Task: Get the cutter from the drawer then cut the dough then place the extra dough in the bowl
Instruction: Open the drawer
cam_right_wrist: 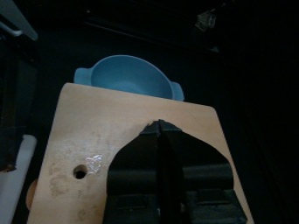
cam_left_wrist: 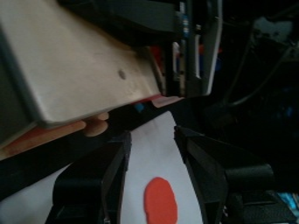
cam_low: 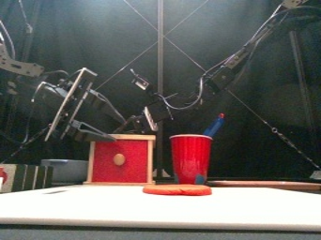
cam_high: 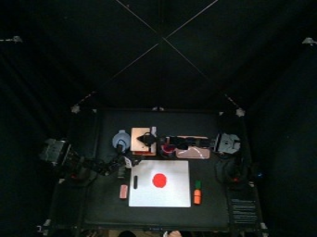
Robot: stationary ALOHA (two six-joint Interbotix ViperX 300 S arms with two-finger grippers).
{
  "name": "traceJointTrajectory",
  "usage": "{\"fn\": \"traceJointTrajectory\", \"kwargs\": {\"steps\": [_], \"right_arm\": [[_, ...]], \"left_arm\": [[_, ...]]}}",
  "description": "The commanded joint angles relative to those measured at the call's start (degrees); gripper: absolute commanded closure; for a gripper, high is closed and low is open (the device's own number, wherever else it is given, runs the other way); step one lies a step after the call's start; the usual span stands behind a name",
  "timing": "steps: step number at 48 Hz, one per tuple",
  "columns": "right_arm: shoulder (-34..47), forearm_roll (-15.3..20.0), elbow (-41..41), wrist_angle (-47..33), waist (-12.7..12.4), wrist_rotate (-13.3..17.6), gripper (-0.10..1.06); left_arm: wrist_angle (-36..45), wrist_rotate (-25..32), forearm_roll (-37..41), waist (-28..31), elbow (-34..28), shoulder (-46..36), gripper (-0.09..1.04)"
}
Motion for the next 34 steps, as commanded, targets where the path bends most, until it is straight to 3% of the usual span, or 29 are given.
{"fn": "traceJointTrajectory", "kwargs": {"steps": [1, 18, 34], "right_arm": [[-0.9, -0.1, -0.6, 0.9, 0.0, 0.0, 0.96], [-0.9, -0.1, -0.9, 1.4, 0.8, 0.0, 0.96], [-0.9, -0.1, -1.2, 1.4, 1.3, 0.0, 0.96]], "left_arm": [[0.0, -2.0, -3.4, -0.1, -2.3, 1.1, 0.13], [1.7, -8.3, -7.9, -0.1, -5.4, 5.9, 0.14], [2.5, -9.2, -12.2, 0.5, -6.8, 7.9, 0.14]]}}
